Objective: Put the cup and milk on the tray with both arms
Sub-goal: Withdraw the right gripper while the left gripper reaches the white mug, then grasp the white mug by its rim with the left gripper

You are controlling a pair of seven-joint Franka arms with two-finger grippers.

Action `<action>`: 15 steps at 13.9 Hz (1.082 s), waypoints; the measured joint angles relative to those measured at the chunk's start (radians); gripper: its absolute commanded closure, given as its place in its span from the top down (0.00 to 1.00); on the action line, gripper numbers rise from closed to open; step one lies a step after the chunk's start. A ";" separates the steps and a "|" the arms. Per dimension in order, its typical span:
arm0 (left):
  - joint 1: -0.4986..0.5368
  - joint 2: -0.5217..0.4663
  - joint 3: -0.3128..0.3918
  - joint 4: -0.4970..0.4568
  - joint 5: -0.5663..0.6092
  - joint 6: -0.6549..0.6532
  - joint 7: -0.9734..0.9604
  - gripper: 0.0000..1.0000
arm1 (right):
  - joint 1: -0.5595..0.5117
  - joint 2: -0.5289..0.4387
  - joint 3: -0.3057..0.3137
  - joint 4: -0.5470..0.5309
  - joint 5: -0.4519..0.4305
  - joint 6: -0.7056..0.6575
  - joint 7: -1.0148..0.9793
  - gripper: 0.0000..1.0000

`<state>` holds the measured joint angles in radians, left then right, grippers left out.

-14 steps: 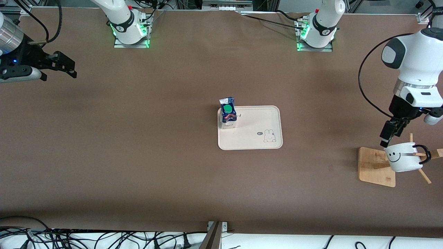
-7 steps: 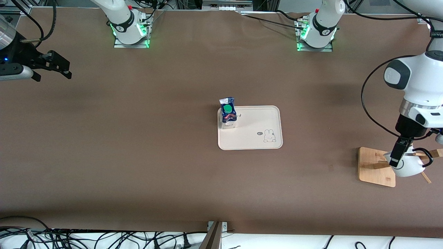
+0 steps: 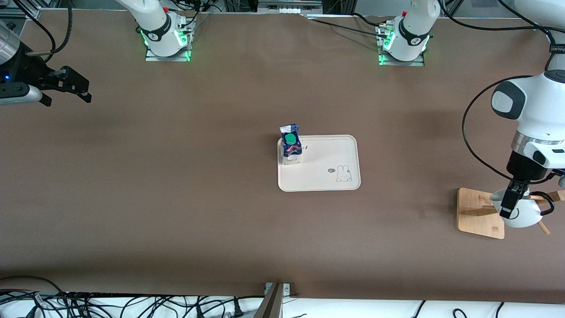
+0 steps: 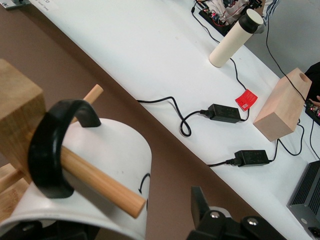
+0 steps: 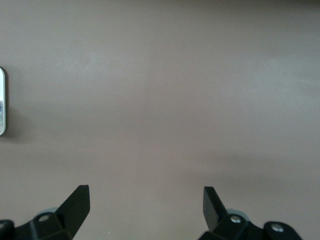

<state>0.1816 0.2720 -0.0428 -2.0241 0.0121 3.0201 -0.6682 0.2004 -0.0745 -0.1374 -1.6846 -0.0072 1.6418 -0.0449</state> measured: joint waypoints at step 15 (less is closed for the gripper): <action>-0.001 -0.061 -0.007 -0.051 0.000 -0.004 0.000 0.00 | -0.001 0.001 0.000 0.000 0.000 -0.001 0.000 1.00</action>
<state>0.1802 0.2108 -0.0501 -2.0754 0.0120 3.0161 -0.6679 0.1995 -0.0739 -0.1377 -1.6845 -0.0072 1.6409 -0.0449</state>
